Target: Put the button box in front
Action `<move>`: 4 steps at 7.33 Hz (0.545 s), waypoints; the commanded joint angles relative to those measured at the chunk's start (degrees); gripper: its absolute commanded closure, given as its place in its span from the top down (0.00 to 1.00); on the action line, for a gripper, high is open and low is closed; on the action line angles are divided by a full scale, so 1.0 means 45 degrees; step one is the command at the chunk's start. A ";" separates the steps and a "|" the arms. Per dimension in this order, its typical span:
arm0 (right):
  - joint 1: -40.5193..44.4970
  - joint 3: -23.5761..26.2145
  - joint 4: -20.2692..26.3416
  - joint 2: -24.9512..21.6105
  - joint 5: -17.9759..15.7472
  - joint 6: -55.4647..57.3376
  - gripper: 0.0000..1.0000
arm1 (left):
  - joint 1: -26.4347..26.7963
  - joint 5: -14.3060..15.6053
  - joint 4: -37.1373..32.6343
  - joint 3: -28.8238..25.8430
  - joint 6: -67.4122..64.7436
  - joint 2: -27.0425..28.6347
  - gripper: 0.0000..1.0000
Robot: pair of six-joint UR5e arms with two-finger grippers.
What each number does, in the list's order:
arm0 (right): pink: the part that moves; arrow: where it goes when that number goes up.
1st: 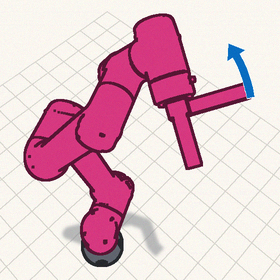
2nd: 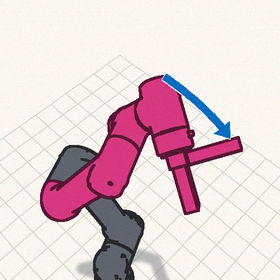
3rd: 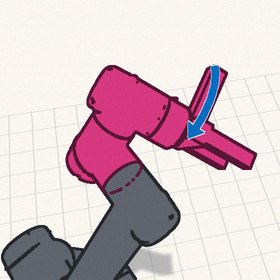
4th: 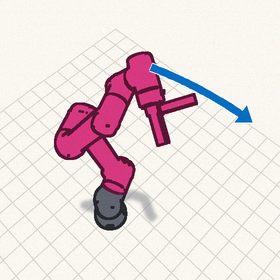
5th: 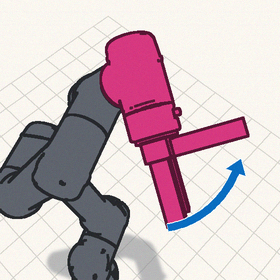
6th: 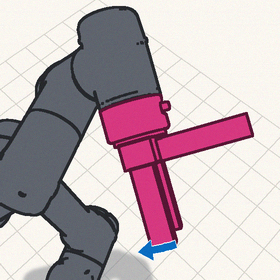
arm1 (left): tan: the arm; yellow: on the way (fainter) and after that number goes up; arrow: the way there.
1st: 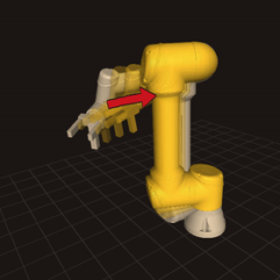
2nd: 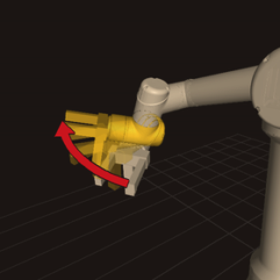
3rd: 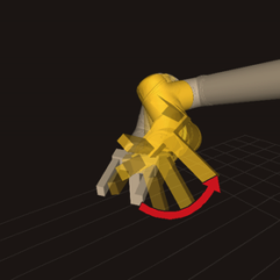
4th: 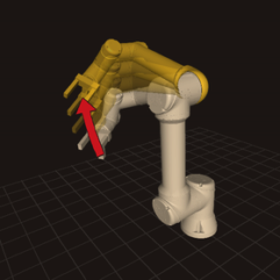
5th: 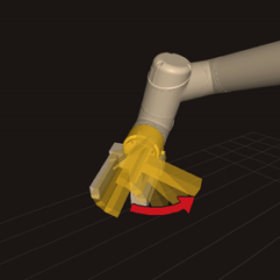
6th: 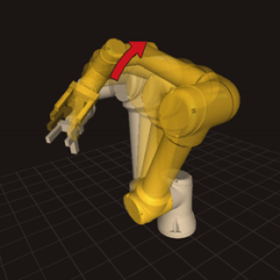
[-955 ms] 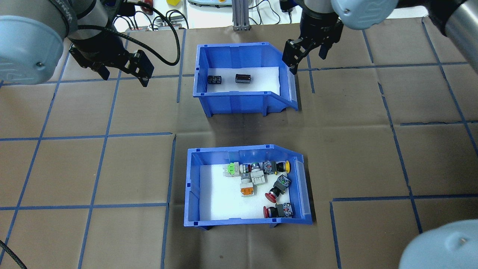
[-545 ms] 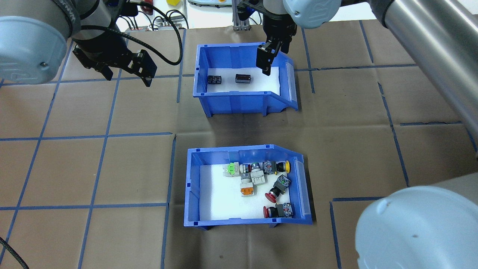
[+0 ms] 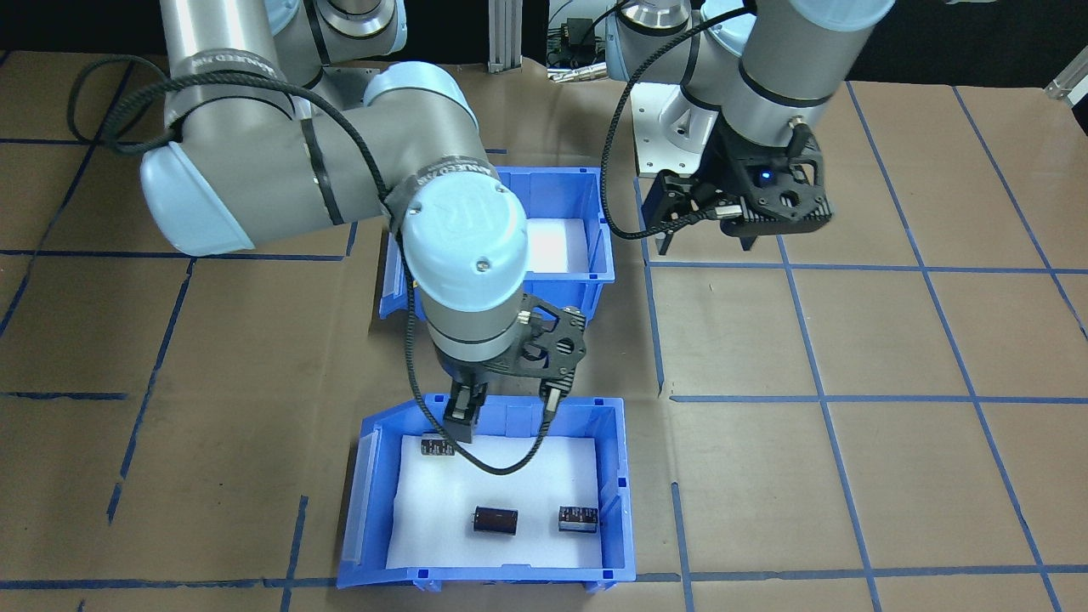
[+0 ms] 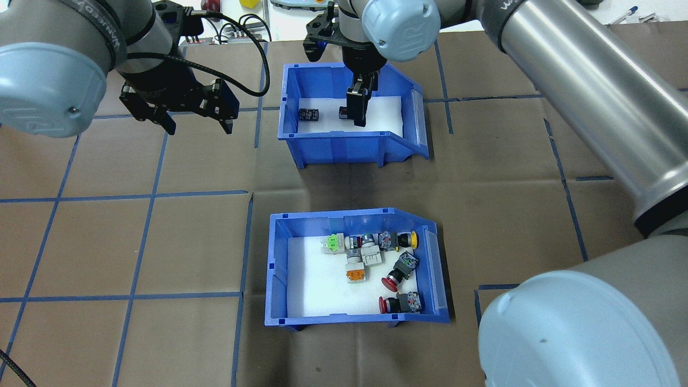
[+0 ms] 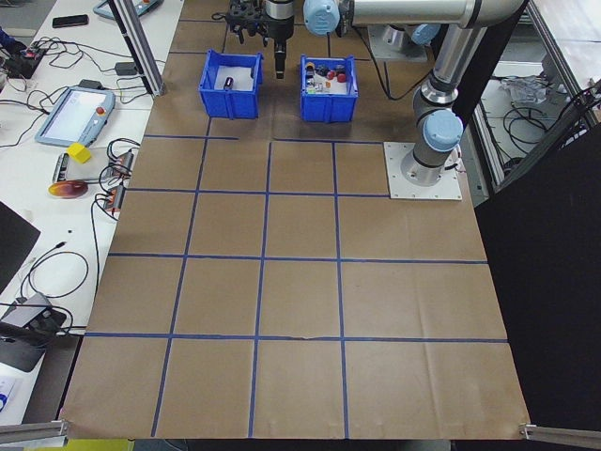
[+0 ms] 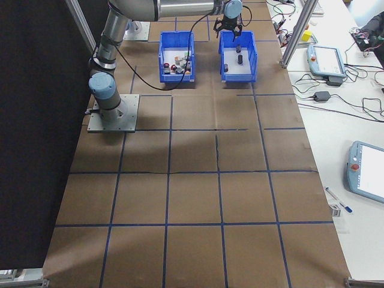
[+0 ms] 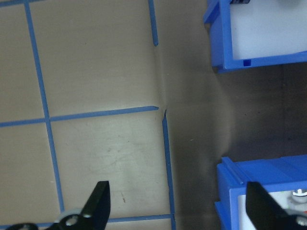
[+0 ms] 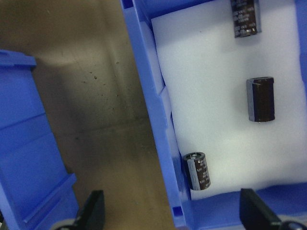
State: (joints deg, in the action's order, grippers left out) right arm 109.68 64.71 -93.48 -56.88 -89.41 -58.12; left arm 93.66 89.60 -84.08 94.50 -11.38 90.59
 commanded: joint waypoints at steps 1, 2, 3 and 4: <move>0.0682 0.0073 -0.1777 0.0878 -0.0073 -0.0249 1.00 | 0.1289 -0.0126 -0.0028 0.1434 -0.4539 -0.0735 0.99; 0.0879 0.0151 -0.1825 0.1153 -0.0092 -0.0209 1.00 | 0.1759 -0.0146 -0.0008 0.2195 -0.7055 -0.1221 0.99; 0.0920 0.0171 -0.1787 0.1271 -0.0073 -0.0248 1.00 | 0.1976 -0.0166 -0.0008 0.2957 -0.9149 -0.1787 0.99; 0.0920 0.0423 -0.1767 0.1292 -0.0092 -0.0287 1.00 | 0.2211 -0.0166 -0.0008 0.3835 -1.1780 -0.2720 0.99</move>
State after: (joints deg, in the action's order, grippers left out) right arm 113.57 65.67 -101.29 -51.58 -89.77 -59.24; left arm 102.06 88.92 -84.13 107.02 -50.31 82.76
